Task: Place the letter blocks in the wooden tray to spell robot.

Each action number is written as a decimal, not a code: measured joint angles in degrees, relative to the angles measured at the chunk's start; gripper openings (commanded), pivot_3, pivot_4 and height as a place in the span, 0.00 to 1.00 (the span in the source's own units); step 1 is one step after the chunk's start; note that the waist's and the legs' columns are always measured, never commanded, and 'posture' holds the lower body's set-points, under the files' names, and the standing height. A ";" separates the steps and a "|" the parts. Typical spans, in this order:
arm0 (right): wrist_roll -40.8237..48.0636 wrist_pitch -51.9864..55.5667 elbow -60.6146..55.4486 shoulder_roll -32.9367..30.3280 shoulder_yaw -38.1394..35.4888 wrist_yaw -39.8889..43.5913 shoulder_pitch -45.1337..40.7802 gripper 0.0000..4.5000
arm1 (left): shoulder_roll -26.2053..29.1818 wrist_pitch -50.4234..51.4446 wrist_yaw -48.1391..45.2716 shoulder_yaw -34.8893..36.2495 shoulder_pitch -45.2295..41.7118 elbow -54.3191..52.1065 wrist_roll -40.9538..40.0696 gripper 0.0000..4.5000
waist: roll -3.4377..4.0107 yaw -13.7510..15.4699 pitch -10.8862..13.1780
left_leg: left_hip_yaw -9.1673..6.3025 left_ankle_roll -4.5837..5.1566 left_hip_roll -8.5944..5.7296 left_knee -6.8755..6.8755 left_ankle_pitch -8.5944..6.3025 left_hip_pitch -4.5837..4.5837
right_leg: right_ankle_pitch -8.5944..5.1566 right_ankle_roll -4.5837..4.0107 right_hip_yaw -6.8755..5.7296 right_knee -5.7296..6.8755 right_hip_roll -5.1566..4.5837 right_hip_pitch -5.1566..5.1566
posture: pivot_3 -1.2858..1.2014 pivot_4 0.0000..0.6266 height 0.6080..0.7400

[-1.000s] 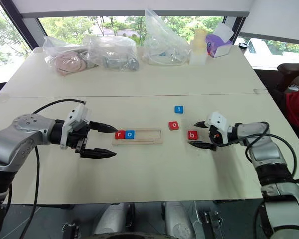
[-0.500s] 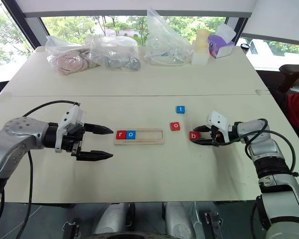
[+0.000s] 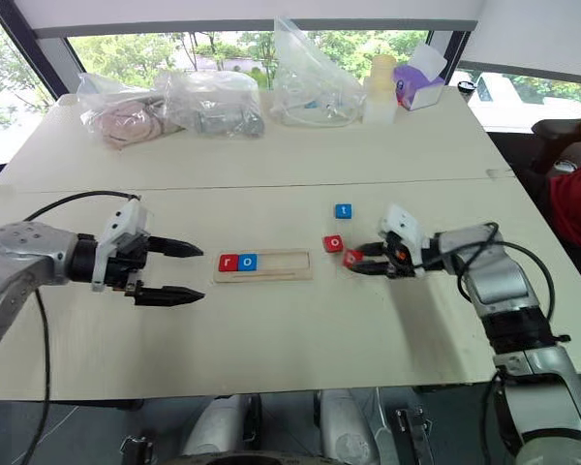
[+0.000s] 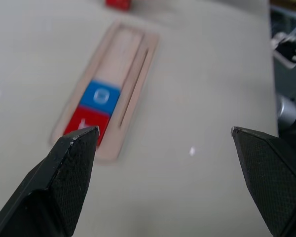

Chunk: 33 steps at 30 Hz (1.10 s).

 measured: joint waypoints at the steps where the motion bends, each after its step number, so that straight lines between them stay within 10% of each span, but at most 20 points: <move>1: -0.88 0.36 -0.50 1.48 1.26 -1.11 -2.15 0.26 | 0.37 -0.09 -0.03 0.90 1.07 0.41 0.07 1.00 | -0.01 -0.05 0.00 | 0.00 0.00 0.01 0.00 0.00 -0.01 | 0.00 0.00 0.00 -0.01 0.01 -0.01 | 0.52 0.24 0.96; 33: -9.37 -2.06 11.29 16.32 17.07 -1.93 -13.38 0.26 | 0.95 4.86 6.15 13.03 12.58 -7.63 -5.91 1.00 | -0.04 0.79 0.01 | 0.01 0.00 -0.05 -0.01 0.00 -0.36 | 0.01 0.04 -0.09 -0.06 -0.19 -0.29 | 0.52 0.24 0.96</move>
